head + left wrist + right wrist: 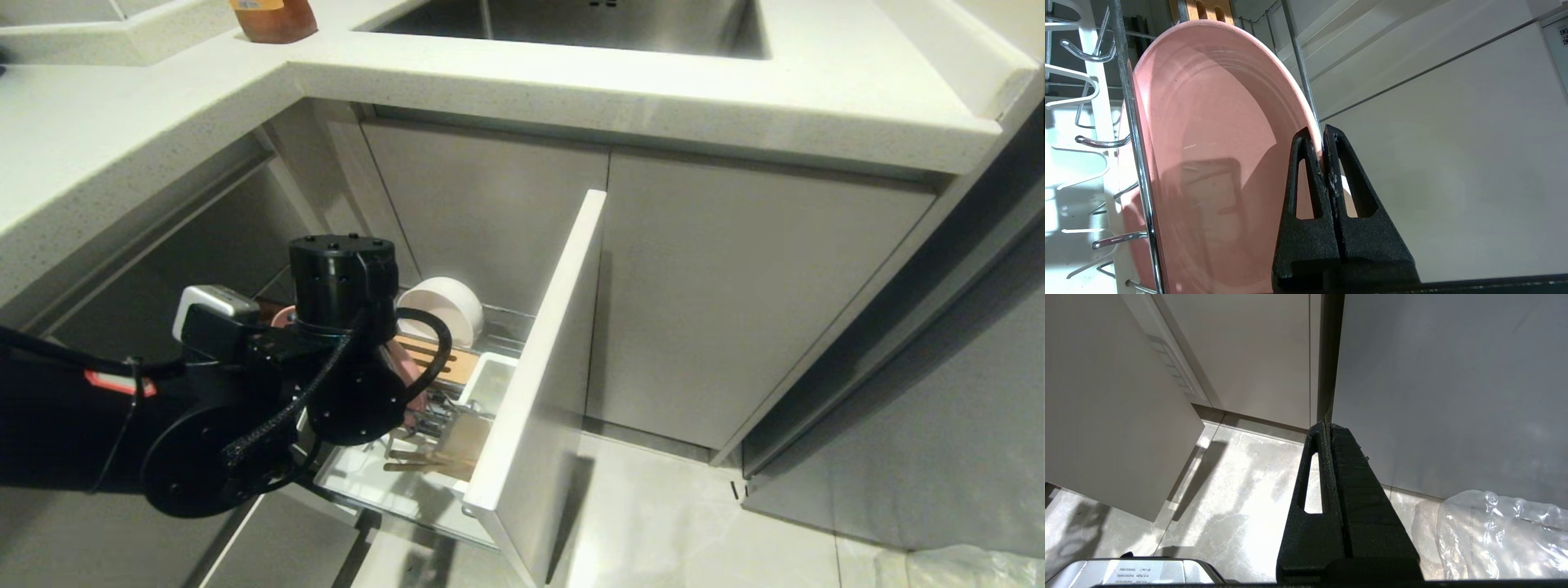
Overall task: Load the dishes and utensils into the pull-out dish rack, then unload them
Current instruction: Pick up the plate and place it in the cupboard
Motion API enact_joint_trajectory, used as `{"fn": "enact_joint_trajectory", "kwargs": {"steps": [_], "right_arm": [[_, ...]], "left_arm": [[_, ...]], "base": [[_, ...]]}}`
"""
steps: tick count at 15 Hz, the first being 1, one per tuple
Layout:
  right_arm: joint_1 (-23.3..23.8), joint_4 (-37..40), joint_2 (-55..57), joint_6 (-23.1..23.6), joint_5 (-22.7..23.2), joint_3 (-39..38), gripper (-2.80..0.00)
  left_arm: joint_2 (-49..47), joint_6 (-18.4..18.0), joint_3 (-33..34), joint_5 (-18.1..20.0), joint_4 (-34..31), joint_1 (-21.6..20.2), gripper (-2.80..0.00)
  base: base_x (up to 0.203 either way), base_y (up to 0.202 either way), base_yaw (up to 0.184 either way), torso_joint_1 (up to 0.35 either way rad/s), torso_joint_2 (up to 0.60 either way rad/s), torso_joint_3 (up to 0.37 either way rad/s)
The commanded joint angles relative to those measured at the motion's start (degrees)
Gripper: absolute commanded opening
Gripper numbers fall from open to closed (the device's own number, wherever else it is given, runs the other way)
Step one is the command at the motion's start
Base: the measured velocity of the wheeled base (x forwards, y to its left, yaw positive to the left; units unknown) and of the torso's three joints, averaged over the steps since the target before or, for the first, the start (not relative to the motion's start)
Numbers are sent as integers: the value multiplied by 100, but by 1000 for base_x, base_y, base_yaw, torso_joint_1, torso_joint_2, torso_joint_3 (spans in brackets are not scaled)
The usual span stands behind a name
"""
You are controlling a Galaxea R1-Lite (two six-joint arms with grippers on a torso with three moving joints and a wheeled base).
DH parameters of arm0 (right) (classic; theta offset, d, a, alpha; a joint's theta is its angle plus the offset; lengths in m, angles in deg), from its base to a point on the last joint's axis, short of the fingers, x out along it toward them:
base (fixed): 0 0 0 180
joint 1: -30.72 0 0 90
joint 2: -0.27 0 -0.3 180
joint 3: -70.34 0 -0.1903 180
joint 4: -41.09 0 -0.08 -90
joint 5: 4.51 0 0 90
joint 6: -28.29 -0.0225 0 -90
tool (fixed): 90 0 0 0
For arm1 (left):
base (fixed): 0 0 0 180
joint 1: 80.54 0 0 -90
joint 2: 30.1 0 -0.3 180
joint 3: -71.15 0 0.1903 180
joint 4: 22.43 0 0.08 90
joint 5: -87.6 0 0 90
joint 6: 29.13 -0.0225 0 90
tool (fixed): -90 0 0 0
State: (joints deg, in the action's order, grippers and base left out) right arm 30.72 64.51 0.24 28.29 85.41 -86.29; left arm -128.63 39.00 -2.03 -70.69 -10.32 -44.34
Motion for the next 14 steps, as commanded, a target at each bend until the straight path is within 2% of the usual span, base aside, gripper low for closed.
{"fn": "enact_joint_trajectory", "kwargs": {"steps": [1,2,3,10,14], "right_arm": [[0,-5,2,0,-1,0,-280],[0,3,2,0,2,0,-280],[0,-5,2,0,-1,0,-280],[0,4,2,0,-1,0,-280],[0,-4,2,0,7,0,-280]], "left_arm": [[1,42,-2,-44,30,2,-280],[10,42,-2,-44,30,2,-280],[10,33,4,-44,12,2,0],[99,-39,-20,-52,-27,54,0],[302,-6,-100,-59,-674,137,0]], "base": [[0,0,0,0,0,0],[0,0,0,0,0,0],[0,0,0,0,0,0],[0,0,0,0,0,0],[0,0,0,0,0,0]]}}
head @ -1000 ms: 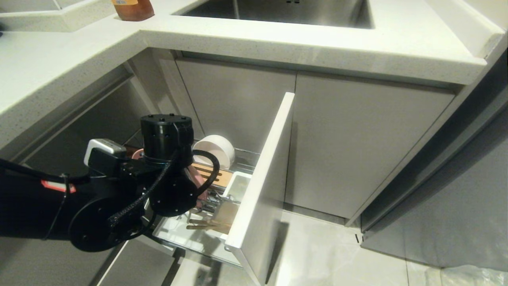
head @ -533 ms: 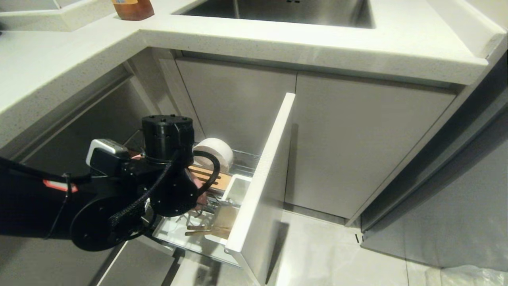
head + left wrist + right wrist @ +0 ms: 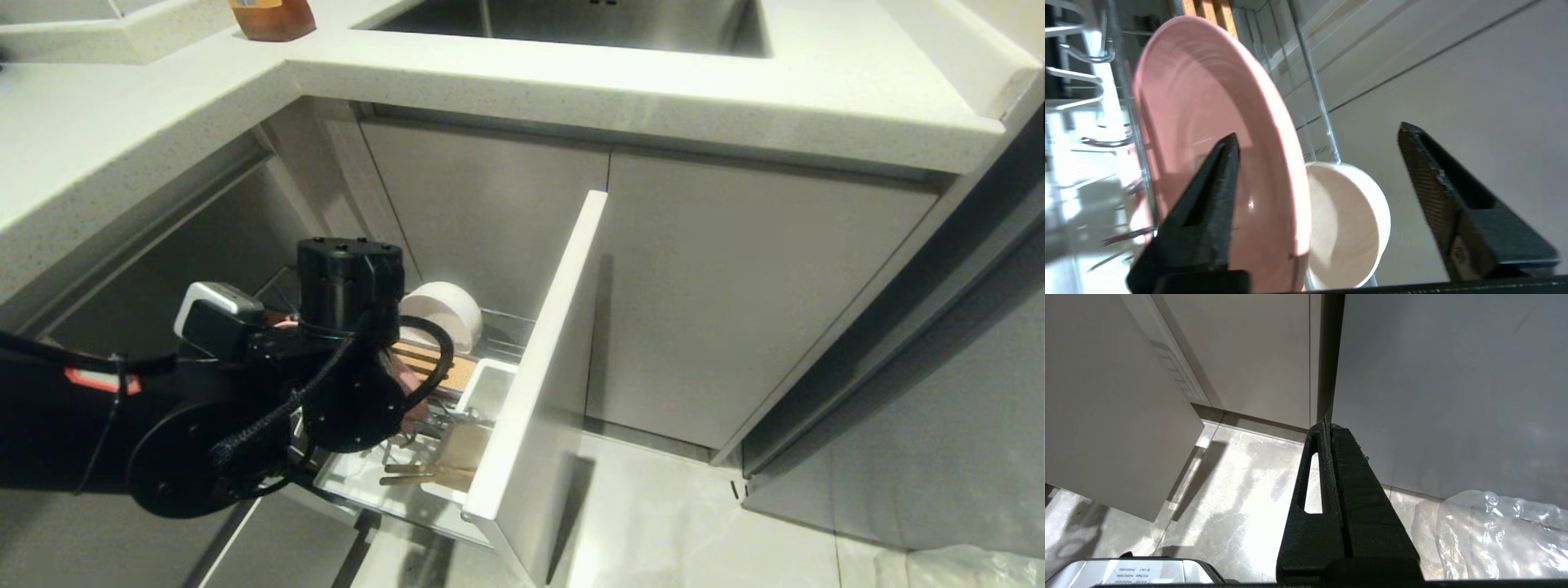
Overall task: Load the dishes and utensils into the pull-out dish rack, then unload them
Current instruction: Pick up the plate and place it in the cupboard, then take the plate out of the cupboard
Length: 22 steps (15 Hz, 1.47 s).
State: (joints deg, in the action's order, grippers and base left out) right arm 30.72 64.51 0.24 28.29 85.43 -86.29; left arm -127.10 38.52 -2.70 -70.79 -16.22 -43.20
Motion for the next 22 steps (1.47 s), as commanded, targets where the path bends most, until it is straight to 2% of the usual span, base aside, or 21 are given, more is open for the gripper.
{"fn": "enact_joint_trajectory", "kwargs": {"steps": [1,6,7,11,13,16,17,19,21,22], "right_arm": [[0,-5,2,0,-3,0,-280],[0,2,2,0,-3,0,-280],[0,-1,2,0,1,0,-280],[0,2,2,0,-3,0,-280],[0,2,2,0,3,0,-280],[0,4,2,0,-3,0,-280],[0,2,2,0,-1,0,-280],[0,-2,2,0,3,0,-280],[0,-4,2,0,5,0,-280],[0,1,2,0,-1,0,-280]], "left_arm": [[266,39,-58,-44,-208,56,0],[1051,38,-230,0,-1190,427,0],[1146,31,-241,1,-1388,493,-280],[1609,2,-409,-24,-2091,649,-280],[1931,-110,-801,-40,-2867,739,-280],[2446,-467,-1542,-33,-4032,747,-280],[2587,-683,-1768,-13,-4378,741,-280],[2958,-1424,-2366,9,-4891,615,-280],[3223,-2180,-2911,170,-5003,71,-280],[3375,-2525,-3133,421,-5017,-289,-280]], "base": [[0,0,0,0,0,0],[0,0,0,0,0,0],[0,0,0,0,0,0],[0,0,0,0,0,0],[0,0,0,0,0,0],[0,0,0,0,0,0],[0,0,0,0,0,0],[0,0,0,0,0,0],[0,0,0,0,0,0],[0,0,0,0,0,0]]}}
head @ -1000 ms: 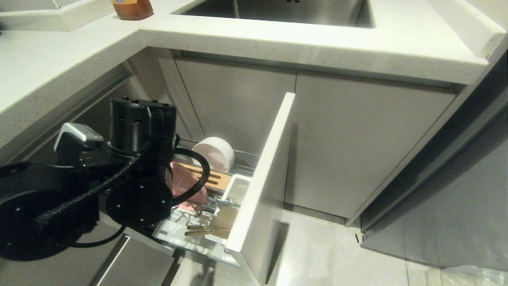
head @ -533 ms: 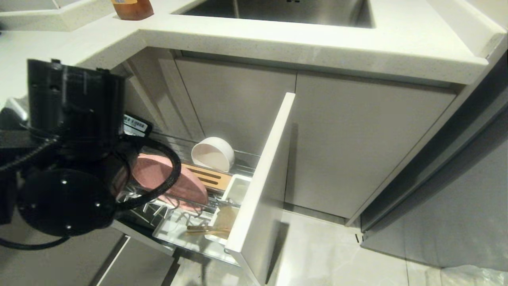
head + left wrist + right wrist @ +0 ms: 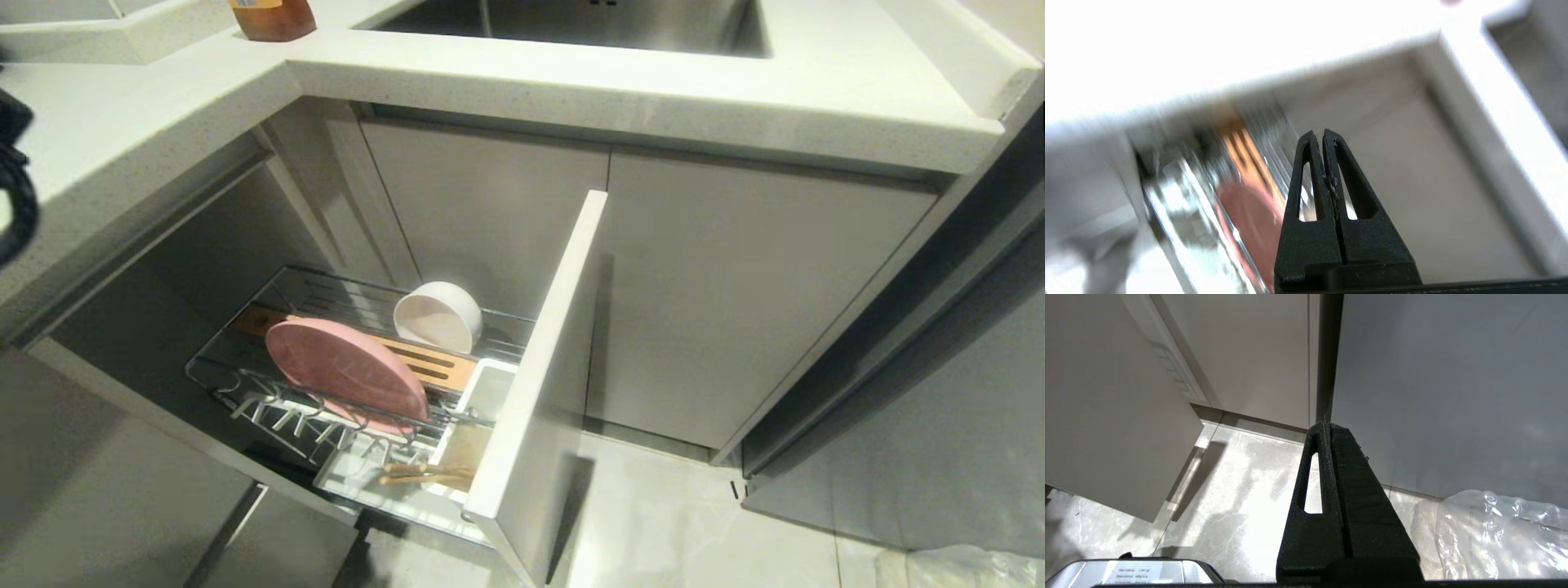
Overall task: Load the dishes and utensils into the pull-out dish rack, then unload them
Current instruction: Take the plate out of the cupboard
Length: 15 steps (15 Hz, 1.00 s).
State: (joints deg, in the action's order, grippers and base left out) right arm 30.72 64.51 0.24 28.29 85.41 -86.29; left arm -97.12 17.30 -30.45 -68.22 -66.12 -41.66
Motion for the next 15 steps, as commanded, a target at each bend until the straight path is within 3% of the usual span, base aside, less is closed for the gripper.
{"fn": "enact_joint_trajectory", "kwargs": {"steps": [1,6,10,13,15], "right_arm": [[0,-4,2,0,7,0,-280],[0,4,2,0,-1,0,-280],[0,2,2,0,0,0,-280],[0,4,2,0,-1,0,-280],[0,2,2,0,-1,0,-280]], "left_arm": [[545,-732,-519,567,-33,-798,-280],[2119,-2127,-595,3326,-405,-2543,-280],[3987,-2911,646,5202,-1024,-3561,-280],[5140,-3366,2008,6077,-1088,-3979,-280],[5501,-3662,2801,6265,-880,-4047,-280]], "base": [[0,0,0,0,0,0],[0,0,0,0,0,0],[0,0,0,0,0,0],[0,0,0,0,0,0],[0,0,0,0,0,0]]}}
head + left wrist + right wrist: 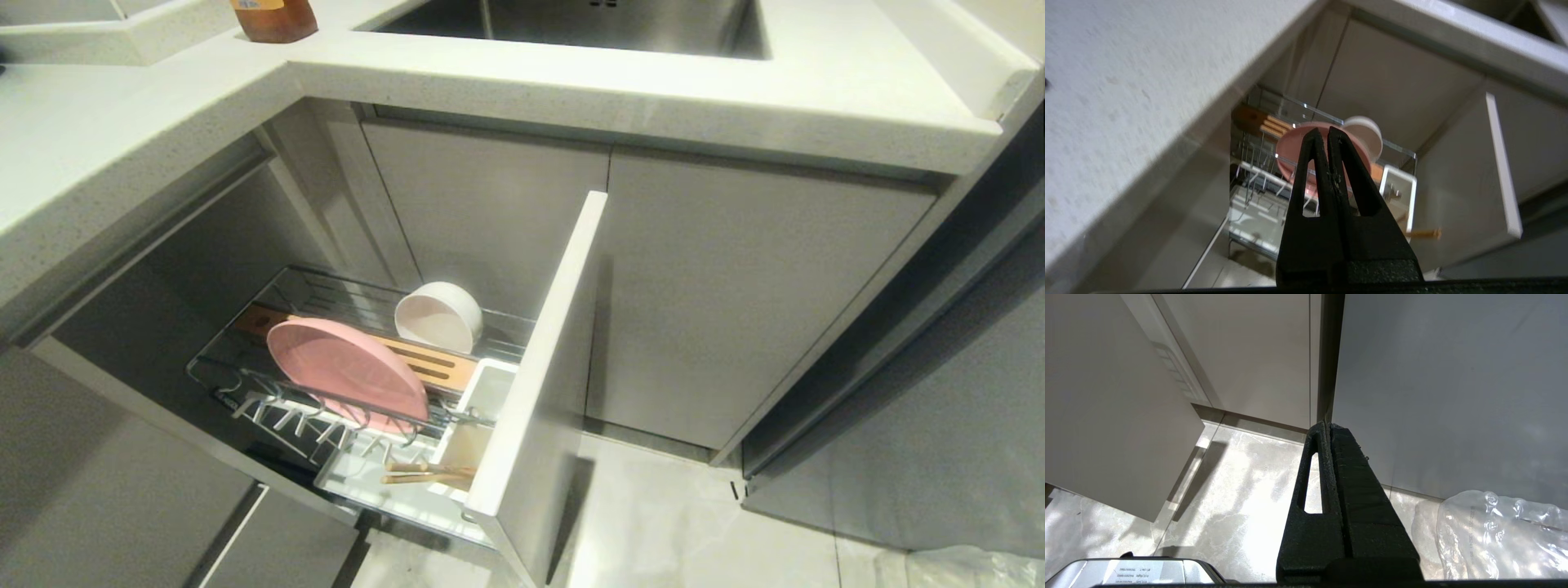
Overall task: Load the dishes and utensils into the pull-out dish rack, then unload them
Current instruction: Take the plate out of the cupboard
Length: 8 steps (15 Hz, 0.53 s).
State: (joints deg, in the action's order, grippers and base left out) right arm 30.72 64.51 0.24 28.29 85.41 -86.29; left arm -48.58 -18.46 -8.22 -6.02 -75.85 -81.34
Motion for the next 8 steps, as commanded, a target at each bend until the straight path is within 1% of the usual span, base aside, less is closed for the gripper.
{"fn": "enact_joint_trajectory", "kwargs": {"steps": [1,4,5,7,8], "right_arm": [[0,-5,2,0,7,0,-280],[0,2,2,0,6,0,-280],[0,3,2,0,4,0,-280],[0,4,2,0,2,0,-280],[0,4,2,0,-1,0,-280]], "left_arm": [[841,-186,970,53,241,-38,-280],[1615,-732,2170,100,580,56,-280],[1714,-796,2643,111,810,64,-280],[1800,-793,3571,121,1574,72,-280],[1816,-836,4106,115,2061,73,-280]], "base": [[0,0,0,0,0,0],[0,0,0,0,0,0],[0,0,0,0,0,0],[0,0,0,0,0,0],[0,0,0,0,0,0]]}}
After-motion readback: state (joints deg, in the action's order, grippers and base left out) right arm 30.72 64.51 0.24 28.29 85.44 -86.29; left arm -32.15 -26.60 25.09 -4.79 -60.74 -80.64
